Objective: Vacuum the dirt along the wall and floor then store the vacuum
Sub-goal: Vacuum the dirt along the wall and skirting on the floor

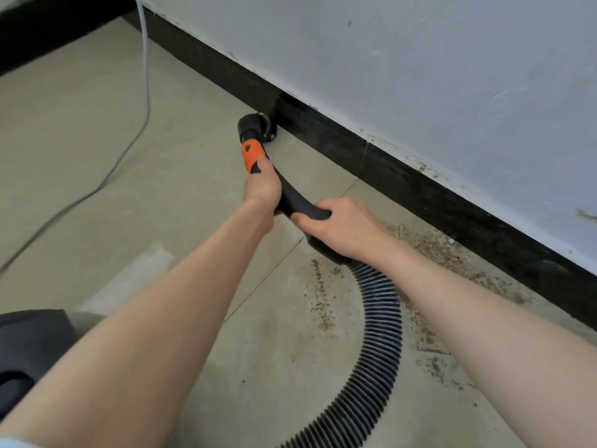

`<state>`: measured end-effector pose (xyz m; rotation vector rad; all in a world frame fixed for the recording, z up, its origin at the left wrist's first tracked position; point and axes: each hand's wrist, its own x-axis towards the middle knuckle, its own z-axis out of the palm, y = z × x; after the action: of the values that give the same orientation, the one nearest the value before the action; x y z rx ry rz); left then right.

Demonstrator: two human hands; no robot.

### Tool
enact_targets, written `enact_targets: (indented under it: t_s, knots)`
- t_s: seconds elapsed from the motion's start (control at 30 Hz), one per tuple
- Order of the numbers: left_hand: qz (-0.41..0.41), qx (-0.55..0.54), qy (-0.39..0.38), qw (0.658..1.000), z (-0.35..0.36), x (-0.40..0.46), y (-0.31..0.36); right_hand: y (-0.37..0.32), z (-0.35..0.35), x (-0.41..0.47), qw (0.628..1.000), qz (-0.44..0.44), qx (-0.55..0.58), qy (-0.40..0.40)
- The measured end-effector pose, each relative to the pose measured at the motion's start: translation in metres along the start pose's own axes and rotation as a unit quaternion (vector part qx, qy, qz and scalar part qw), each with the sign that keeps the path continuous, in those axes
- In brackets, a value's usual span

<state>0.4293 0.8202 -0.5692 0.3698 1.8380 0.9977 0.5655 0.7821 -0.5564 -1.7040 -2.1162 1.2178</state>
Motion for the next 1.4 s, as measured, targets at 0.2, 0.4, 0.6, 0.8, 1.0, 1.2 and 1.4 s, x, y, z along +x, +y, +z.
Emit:
enact_targets:
  t_s: [0.2,0.4,0.6,0.8,1.0,1.2,1.4]
  knots:
    - [-0.001,0.037,-0.017,0.999,0.006,-0.002,0.008,0.004,0.004,0.0,0.999,0.026,0.042,0.019]
    - [0.028,0.097,-0.005,0.995,-0.004,-0.039,-0.034,0.013,0.031,-0.059,0.997,0.05,0.043,0.032]
    - [0.032,0.159,-0.008,0.987,-0.027,-0.105,-0.088,0.021,0.057,-0.145,0.994,0.089,0.066,-0.012]
    - [0.063,0.205,-0.018,0.977,-0.045,-0.151,-0.115,0.026,0.072,-0.194,0.987,0.095,0.108,-0.068]
    - [0.077,0.266,-0.033,0.96,-0.06,-0.188,-0.13,0.021,0.085,-0.226,0.972,0.112,0.181,-0.104]
    - [0.072,0.253,-0.022,0.965,-0.057,-0.204,-0.15,0.025,0.097,-0.244,0.977,0.092,0.179,-0.072]
    - [0.069,0.227,-0.018,0.971,-0.054,-0.217,-0.168,0.036,0.096,-0.26,0.987,0.075,0.134,-0.056]
